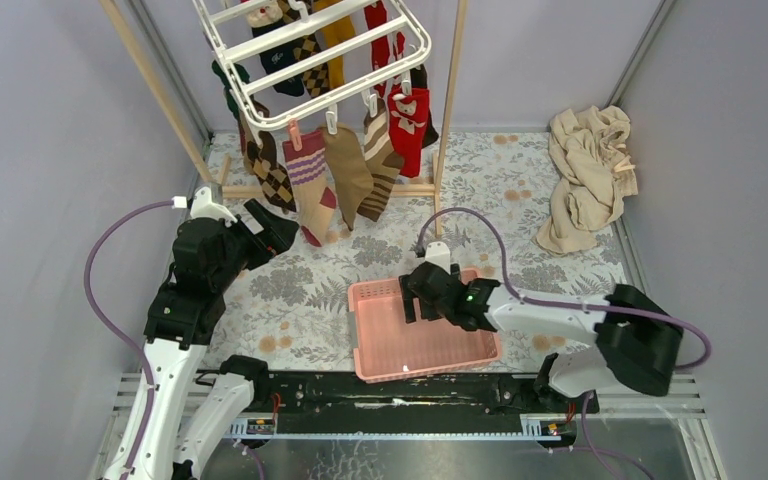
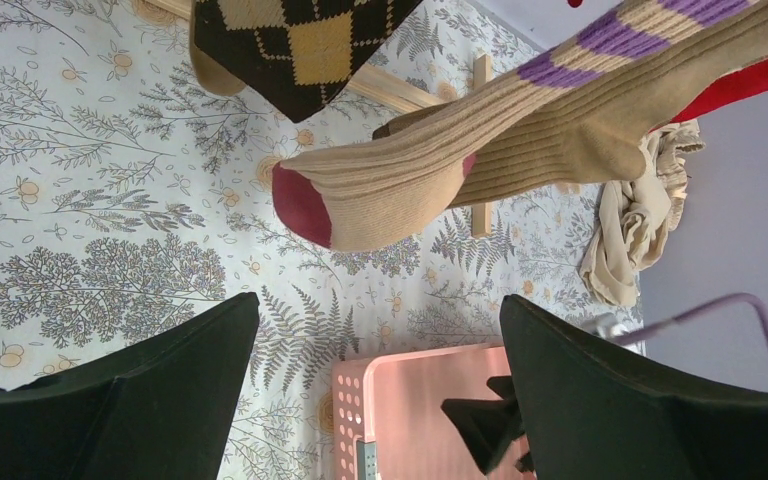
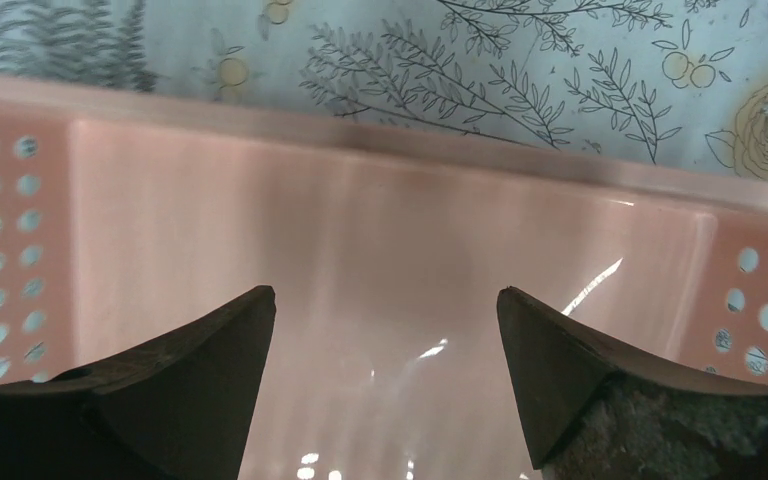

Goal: Remove the socks clipped to the hanger
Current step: Move the bin to the center of the board.

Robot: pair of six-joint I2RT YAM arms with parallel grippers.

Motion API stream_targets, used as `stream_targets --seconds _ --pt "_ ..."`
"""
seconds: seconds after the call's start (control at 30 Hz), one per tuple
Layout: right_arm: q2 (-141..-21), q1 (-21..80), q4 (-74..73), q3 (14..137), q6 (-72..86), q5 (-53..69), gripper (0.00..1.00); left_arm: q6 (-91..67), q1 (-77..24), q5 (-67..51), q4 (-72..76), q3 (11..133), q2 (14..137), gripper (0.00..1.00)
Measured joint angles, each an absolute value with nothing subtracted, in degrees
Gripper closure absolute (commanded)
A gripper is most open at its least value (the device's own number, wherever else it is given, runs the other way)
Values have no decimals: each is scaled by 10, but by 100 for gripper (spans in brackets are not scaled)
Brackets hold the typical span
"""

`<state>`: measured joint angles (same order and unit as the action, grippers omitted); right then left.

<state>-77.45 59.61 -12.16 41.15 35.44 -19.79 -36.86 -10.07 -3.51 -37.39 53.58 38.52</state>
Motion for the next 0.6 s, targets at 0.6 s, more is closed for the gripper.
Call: stream_targets --seconds 0.6 --pt "-950 454 -39 511 335 -245 4 -369 -101 -36 -374 522 371 2"
